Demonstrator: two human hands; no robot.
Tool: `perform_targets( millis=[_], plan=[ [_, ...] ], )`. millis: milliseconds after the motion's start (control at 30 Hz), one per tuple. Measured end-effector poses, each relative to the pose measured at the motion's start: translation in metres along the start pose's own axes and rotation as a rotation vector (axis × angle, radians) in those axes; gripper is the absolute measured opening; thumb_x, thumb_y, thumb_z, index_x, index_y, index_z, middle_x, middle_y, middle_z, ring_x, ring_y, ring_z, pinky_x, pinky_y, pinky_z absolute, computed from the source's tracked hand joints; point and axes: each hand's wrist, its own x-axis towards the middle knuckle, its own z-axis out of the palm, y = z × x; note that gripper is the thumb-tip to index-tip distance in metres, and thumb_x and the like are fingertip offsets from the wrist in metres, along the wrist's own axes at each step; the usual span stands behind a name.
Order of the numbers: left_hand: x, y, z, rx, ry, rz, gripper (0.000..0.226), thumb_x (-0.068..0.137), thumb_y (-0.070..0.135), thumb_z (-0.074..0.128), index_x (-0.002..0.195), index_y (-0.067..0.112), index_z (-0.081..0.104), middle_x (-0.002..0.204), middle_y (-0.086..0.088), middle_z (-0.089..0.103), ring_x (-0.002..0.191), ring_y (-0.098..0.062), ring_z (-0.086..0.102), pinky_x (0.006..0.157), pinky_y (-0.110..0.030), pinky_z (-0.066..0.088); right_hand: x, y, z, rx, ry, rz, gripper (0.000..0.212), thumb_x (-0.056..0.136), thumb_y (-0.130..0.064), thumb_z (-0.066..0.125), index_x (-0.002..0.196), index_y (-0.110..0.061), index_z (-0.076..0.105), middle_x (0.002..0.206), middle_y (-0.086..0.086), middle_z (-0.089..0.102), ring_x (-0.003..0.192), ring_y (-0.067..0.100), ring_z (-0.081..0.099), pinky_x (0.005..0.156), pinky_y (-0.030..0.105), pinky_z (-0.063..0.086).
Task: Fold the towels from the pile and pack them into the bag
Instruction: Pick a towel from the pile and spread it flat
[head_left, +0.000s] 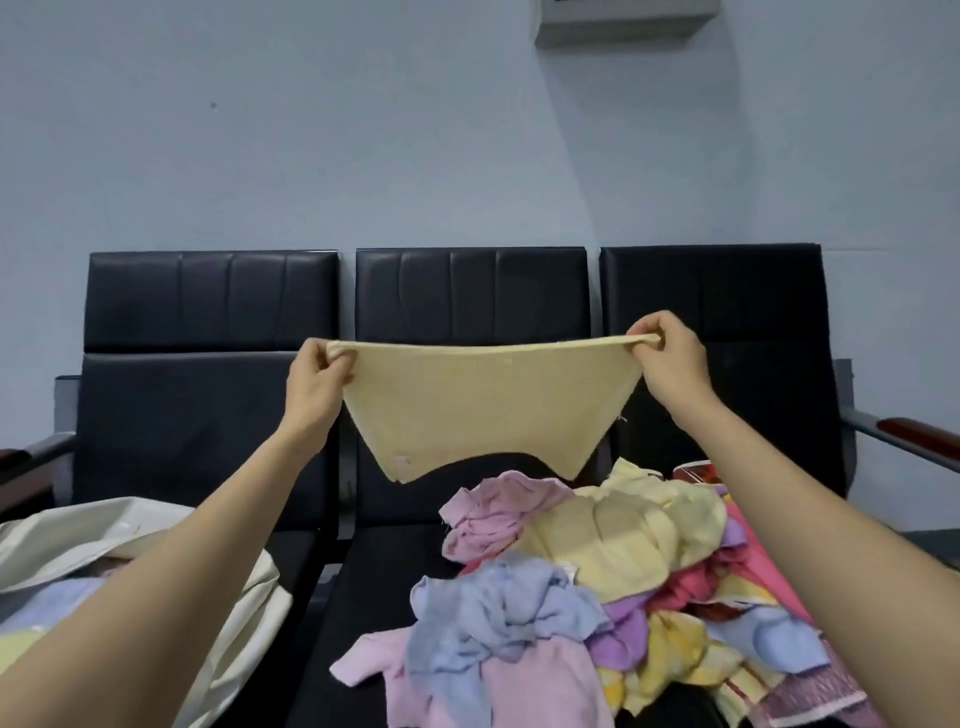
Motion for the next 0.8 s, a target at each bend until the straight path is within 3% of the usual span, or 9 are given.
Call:
perform_targets(
  millis=[67, 167, 300, 367, 433, 533, 633, 700, 800],
  plan=[
    [-0.024, -0.016, -0.010, 0.022, -0.037, -0.045, 0.007, 0.094, 0.016, 0.056, 0.096, 0.010, 0.058, 0.087, 0.003, 0.058, 0.080, -0.010, 0.052, 0.069, -0.023, 0.041, -0.017, 0.013, -0.002, 0.030, -0.074, 0.050, 0.009, 0.094, -0.009, 0.055, 0.096, -0.017, 0.060, 0.088, -0.007, 0.058, 0.080, 0.008, 0.052, 0.064, 0.020, 0.043],
    [-0.061, -0.032, -0.028, -0.055, -0.081, -0.141, 0.006, 0.091, 0.009, 0.057, 0.087, 0.009, 0.062, 0.079, 0.001, 0.059, 0.074, -0.011, 0.051, 0.066, -0.024, 0.040, -0.046, 0.028, -0.014, 0.120, -0.186, 0.099, 0.007, 0.092, -0.013, 0.061, 0.097, -0.017, 0.063, 0.090, -0.004, 0.063, 0.082, 0.009, 0.057, 0.069, 0.023, 0.045],
    [-0.108, -0.049, -0.051, -0.098, -0.149, -0.300, 0.011, 0.088, 0.007, 0.058, 0.081, 0.013, 0.065, 0.061, 0.007, 0.059, 0.058, -0.011, 0.051, 0.053, -0.026, 0.039, -0.089, 0.046, -0.031, 0.267, -0.375, 0.171, 0.006, 0.090, -0.010, 0.065, 0.094, -0.014, 0.066, 0.080, 0.000, 0.065, 0.069, 0.008, 0.060, 0.057, 0.019, 0.047],
    [-0.131, -0.070, -0.057, -0.064, -0.191, -0.417, 0.010, 0.087, 0.008, 0.058, 0.083, 0.013, 0.066, 0.066, 0.004, 0.062, 0.062, -0.014, 0.053, 0.054, -0.029, 0.039, -0.110, 0.063, -0.032, 0.261, -0.518, 0.249, 0.011, 0.090, -0.009, 0.064, 0.100, -0.007, 0.067, 0.085, 0.006, 0.065, 0.076, 0.013, 0.060, 0.062, 0.021, 0.046],
    [-0.147, -0.095, -0.059, -0.019, -0.245, -0.577, 0.009, 0.089, 0.009, 0.058, 0.090, 0.011, 0.067, 0.085, -0.005, 0.068, 0.077, -0.020, 0.058, 0.065, -0.033, 0.043, -0.131, 0.086, -0.026, 0.253, -0.613, 0.366, 0.016, 0.090, -0.009, 0.064, 0.104, -0.004, 0.066, 0.092, 0.008, 0.066, 0.083, 0.015, 0.060, 0.065, 0.020, 0.047],
    [-0.165, -0.126, -0.054, 0.101, -0.377, -0.767, 0.012, 0.094, 0.009, 0.056, 0.098, 0.004, 0.066, 0.095, -0.012, 0.069, 0.086, -0.022, 0.061, 0.073, -0.033, 0.047, -0.154, 0.121, -0.009, 0.213, -0.600, 0.529, 0.020, 0.089, -0.005, 0.063, 0.109, -0.001, 0.065, 0.095, 0.010, 0.067, 0.082, 0.016, 0.062, 0.062, 0.018, 0.049],
    [-0.169, -0.148, -0.044, 0.209, -0.477, -0.823, 0.015, 0.095, 0.013, 0.057, 0.094, 0.000, 0.064, 0.099, -0.017, 0.068, 0.085, -0.022, 0.061, 0.075, -0.033, 0.047, -0.165, 0.147, 0.009, 0.121, -0.572, 0.598, 0.020, 0.090, 0.004, 0.058, 0.109, 0.002, 0.063, 0.096, 0.014, 0.064, 0.078, 0.015, 0.058, 0.056, 0.012, 0.046],
    [-0.165, -0.157, -0.037, 0.244, -0.451, -0.796, 0.017, 0.097, 0.017, 0.055, 0.093, 0.003, 0.063, 0.099, -0.014, 0.067, 0.086, -0.021, 0.060, 0.074, -0.032, 0.048, -0.164, 0.159, 0.019, 0.041, -0.535, 0.565, 0.017, 0.090, 0.004, 0.058, 0.105, -0.003, 0.064, 0.104, 0.014, 0.062, 0.090, 0.019, 0.058, 0.069, 0.018, 0.047],
    [-0.154, -0.171, -0.028, 0.249, -0.307, -0.690, 0.020, 0.097, 0.027, 0.052, 0.100, 0.009, 0.061, 0.103, -0.008, 0.065, 0.096, -0.021, 0.059, 0.088, -0.038, 0.047, -0.155, 0.166, 0.031, 0.025, -0.438, 0.510, 0.012, 0.091, -0.001, 0.059, 0.099, -0.007, 0.064, 0.104, 0.010, 0.063, 0.100, 0.024, 0.059, 0.082, 0.029, 0.043]
  ],
)
